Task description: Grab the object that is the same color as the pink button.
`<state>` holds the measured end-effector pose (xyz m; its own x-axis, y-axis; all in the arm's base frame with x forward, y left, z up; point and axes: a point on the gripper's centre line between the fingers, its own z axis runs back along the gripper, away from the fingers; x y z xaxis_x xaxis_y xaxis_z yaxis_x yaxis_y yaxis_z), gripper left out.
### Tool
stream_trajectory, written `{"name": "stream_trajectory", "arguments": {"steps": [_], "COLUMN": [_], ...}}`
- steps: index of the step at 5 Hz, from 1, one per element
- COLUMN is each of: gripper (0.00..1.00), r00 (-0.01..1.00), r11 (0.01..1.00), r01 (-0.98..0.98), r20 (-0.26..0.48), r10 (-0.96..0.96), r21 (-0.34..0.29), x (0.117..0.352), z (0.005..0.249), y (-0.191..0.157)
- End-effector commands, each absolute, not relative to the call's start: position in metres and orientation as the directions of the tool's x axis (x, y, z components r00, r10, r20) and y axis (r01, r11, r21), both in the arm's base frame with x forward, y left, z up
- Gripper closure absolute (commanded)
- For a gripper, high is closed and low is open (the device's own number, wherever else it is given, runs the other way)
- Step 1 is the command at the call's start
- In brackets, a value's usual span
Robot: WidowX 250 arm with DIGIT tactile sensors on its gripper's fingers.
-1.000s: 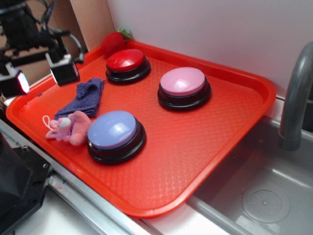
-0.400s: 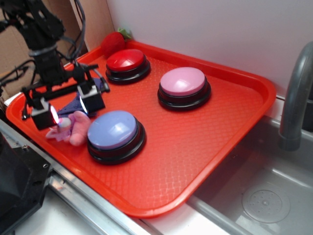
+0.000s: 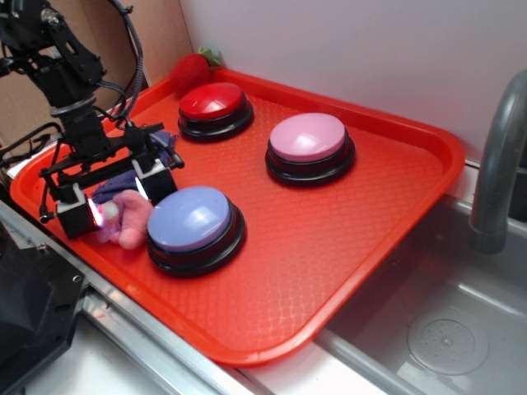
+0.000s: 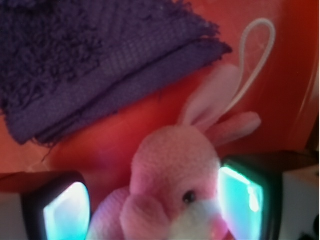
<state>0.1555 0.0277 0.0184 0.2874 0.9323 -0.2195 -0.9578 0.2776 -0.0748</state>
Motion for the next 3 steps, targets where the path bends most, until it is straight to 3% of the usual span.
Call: {"name": "stream_trajectory", "arguments": {"steps": [1, 3], "gripper": [1.00, 1.00], "r00": [0.293, 0.406], "r11": [0.279, 0.391], "r01": [-0.956, -0.913], "r20": [-0.209, -0.152], "r10": [0.933, 0.901], "r21": [-0.096, -0.118], "x": [0.1532, 0.1597], "z": [0.0181, 0.0227], "y": [0.0253, 0.0265]}}
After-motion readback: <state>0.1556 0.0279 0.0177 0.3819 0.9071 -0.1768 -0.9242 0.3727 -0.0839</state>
